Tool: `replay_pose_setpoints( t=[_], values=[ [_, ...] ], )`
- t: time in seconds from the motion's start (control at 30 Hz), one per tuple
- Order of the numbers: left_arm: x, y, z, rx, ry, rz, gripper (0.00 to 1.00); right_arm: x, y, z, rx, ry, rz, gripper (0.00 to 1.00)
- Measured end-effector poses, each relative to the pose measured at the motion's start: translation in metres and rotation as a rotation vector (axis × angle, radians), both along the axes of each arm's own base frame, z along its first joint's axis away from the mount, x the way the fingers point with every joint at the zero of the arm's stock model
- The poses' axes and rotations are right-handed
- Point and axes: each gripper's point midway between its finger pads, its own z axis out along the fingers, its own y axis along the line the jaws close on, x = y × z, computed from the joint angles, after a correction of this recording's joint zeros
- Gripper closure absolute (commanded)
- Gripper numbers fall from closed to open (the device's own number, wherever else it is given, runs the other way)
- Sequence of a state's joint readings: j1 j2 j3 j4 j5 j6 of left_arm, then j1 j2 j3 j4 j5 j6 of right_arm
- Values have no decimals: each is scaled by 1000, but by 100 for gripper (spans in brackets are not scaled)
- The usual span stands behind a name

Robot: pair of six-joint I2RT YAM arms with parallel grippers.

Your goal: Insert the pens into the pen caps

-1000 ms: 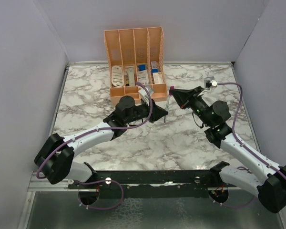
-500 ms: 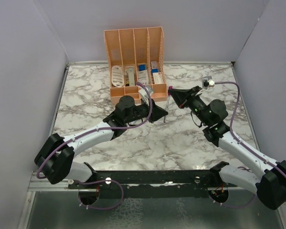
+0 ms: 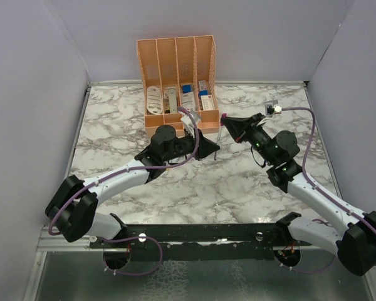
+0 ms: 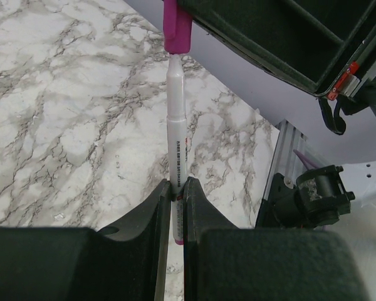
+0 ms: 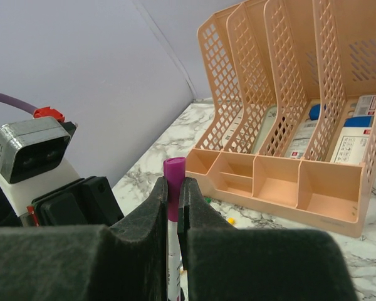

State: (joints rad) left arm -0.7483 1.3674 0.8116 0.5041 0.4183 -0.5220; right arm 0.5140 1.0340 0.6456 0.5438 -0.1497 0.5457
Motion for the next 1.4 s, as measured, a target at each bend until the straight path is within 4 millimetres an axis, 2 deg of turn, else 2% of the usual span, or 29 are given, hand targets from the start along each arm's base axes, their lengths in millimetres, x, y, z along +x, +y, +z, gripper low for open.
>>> replay_pose_setpoints(
  t=[0.57, 0.97, 1.1, 1.4],
  values=[
    [3, 1, -14, 26, 38, -10, 100, -7, 15, -12, -22, 31, 54, 99],
    [2, 6, -15, 36, 51, -5, 100, -4, 16, -18, -52, 28, 47, 99],
    [7, 9, -5, 14, 27, 11, 100, -4, 20, -32, -78, 67, 58, 99],
    [8, 10, -6, 15, 30, 18, 100, -5, 21, -32, -80, 67, 62, 99]
  ],
)
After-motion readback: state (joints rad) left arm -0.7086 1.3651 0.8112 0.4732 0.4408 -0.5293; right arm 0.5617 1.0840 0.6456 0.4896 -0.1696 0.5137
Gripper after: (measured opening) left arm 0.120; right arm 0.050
